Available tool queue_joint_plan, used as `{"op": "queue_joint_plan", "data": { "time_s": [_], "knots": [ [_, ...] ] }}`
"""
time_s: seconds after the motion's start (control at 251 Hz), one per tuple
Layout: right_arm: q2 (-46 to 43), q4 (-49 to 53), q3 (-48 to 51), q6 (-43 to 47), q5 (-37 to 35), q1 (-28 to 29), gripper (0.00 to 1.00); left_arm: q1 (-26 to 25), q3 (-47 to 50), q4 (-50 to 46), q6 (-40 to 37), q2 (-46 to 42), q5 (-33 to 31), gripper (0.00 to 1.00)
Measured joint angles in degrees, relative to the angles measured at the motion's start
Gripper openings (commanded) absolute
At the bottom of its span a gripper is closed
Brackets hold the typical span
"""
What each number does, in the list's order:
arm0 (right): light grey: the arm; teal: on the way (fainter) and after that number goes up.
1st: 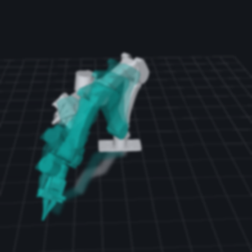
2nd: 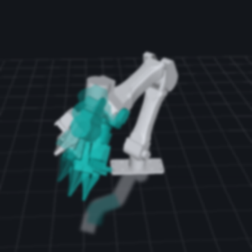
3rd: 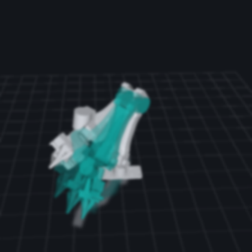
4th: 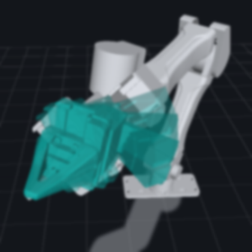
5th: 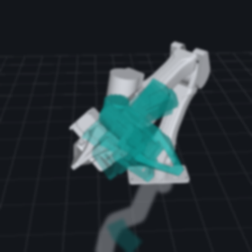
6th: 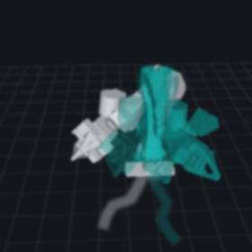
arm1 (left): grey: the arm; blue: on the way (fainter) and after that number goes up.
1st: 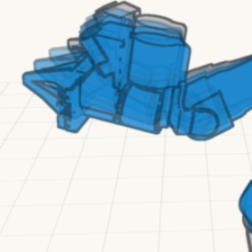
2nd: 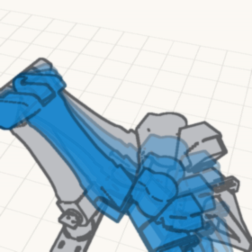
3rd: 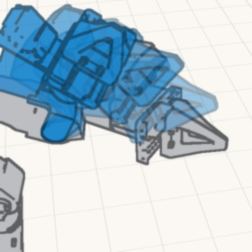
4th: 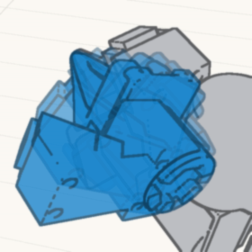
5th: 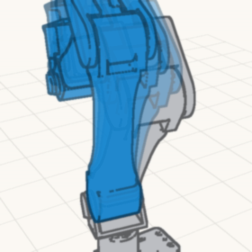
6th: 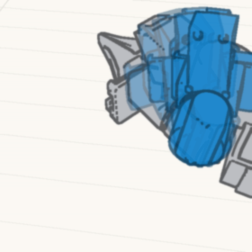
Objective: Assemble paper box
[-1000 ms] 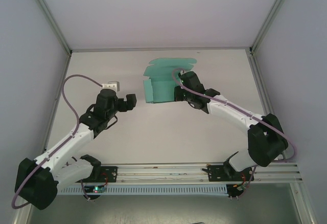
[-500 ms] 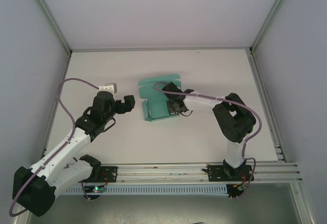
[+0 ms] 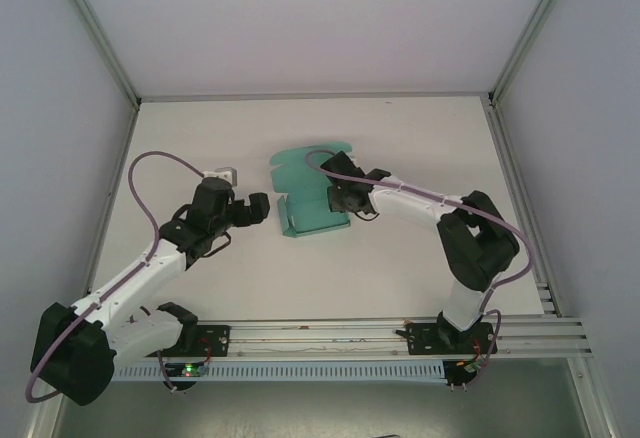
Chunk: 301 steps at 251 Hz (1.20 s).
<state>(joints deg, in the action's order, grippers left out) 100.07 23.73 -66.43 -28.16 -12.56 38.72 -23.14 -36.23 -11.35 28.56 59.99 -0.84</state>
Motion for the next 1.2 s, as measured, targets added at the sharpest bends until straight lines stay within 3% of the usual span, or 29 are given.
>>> {"op": "queue_joint_plan", "data": {
  "time_s": [0.16, 0.323, 0.523, 0.595, 1.014, 1.201],
  "knots": [
    [-1.2, -1.6, 1.1, 0.0, 0.7, -0.7, 0.45, 0.0, 0.0, 0.4, 1.8, 3.8, 2.5, 1.0],
    [-0.5, -2.5, 2.3, 0.0, 2.3, -1.1, 0.4, 0.0, 0.0, 2.4, 4.7, 11.3, 7.2, 0.94],
    [1.0, -4.6, 3.6, -0.2, 4.1, -1.1, 0.36, 0.0, -0.1, 10.1, 9.2, 19.3, 13.4, 0.57],
    [1.4, -5.2, 4.1, -0.3, 4.6, -1.1, 0.34, 0.0, -0.7, 11.0, 10.1, 22.3, 15.1, 0.52],
    [2.9, -8.1, 5.1, -0.7, 6.6, -0.9, 0.23, -0.3, -5.3, 17.4, 12.7, 30.2, 22.7, 0.49],
    [3.6, -8.2, 5.1, -1.1, 7.1, -0.7, 0.22, -1.6, -10.5, 15.1, 12.1, 34.0, 21.9, 0.38]
  ]
}}
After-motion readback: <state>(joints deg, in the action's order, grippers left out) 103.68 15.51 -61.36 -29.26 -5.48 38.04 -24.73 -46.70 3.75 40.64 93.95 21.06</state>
